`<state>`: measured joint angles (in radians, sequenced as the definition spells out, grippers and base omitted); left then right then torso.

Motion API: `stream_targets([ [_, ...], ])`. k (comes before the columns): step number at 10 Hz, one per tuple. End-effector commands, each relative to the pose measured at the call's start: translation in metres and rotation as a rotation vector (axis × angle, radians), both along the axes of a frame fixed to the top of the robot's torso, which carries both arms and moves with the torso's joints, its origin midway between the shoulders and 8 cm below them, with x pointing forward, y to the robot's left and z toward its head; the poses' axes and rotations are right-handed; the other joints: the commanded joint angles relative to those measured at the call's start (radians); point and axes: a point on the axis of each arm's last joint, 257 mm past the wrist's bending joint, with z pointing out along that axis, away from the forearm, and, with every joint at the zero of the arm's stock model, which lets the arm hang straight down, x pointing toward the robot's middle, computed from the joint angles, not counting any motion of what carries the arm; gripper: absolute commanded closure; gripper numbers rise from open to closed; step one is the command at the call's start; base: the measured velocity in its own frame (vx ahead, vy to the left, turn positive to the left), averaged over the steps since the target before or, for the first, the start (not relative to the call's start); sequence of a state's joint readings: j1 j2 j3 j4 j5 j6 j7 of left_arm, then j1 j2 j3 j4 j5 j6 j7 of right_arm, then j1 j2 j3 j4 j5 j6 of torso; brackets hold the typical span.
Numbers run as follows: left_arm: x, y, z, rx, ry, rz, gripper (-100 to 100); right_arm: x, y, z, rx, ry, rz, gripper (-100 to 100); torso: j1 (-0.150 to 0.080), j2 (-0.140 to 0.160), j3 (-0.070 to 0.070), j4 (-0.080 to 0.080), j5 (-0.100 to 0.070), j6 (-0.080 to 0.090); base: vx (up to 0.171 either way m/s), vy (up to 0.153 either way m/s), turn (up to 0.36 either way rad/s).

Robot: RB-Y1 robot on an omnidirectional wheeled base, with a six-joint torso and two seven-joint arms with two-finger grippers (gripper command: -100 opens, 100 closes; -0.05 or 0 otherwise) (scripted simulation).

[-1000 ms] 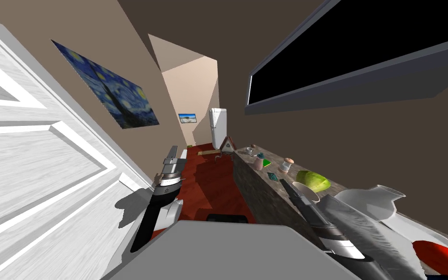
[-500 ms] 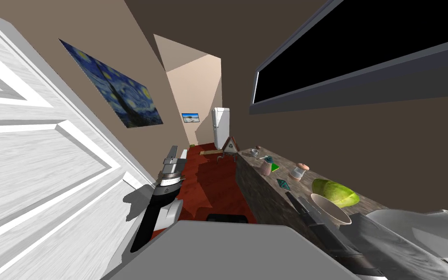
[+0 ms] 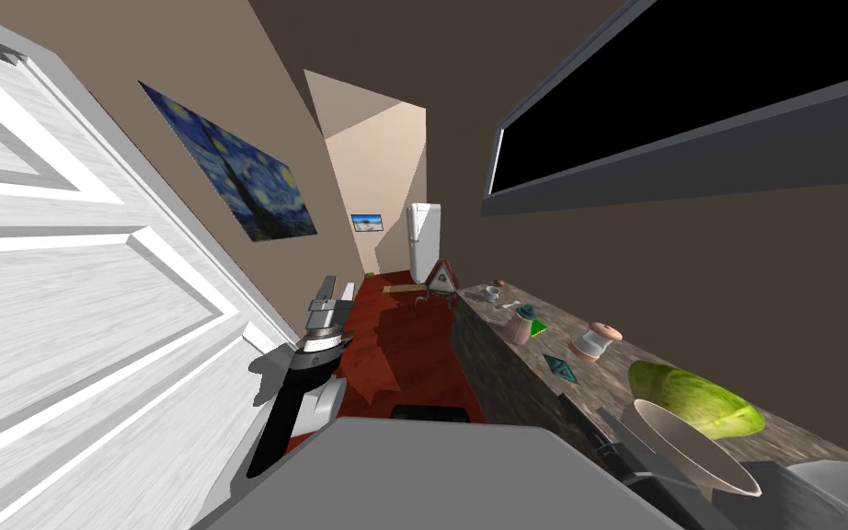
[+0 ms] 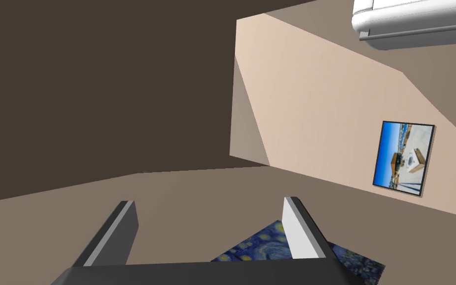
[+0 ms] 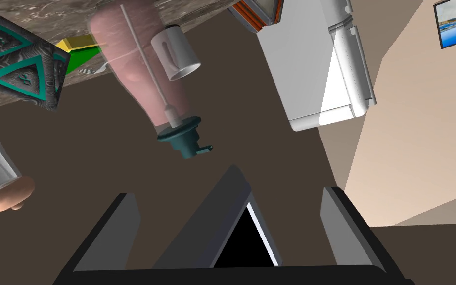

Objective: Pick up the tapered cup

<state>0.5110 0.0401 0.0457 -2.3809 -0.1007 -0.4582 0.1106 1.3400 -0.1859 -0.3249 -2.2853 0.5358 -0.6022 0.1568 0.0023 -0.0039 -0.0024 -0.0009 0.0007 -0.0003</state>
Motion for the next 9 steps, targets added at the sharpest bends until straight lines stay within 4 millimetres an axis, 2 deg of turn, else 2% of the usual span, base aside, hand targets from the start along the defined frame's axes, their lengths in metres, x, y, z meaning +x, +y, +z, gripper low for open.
stream_targets([
  [1,0.000,0.000,0.000,0.000,0.000,0.000,0,-0.014,-0.005,-0.006,-0.027,0.049,-0.008,-100,0.000,0.000,0.000,0.000,0.000,0.000,0.068,0.014,0.060],
  [4,0.000,0.000,0.000,0.000,0.000,0.000,0,-0.049,-0.017,-0.022,-0.127,0.176,-0.012,-100,-0.002,0.001,0.000,0.000,0.000,0.000,0.077,0.001,0.104],
  [9,0.000,0.000,0.000,0.000,0.000,0.000,0,-0.100,-0.029,-0.036,-0.218,0.340,-0.017,-100,-0.002,0.000,0.000,0.000,0.000,0.000,0.072,-0.007,0.088],
])
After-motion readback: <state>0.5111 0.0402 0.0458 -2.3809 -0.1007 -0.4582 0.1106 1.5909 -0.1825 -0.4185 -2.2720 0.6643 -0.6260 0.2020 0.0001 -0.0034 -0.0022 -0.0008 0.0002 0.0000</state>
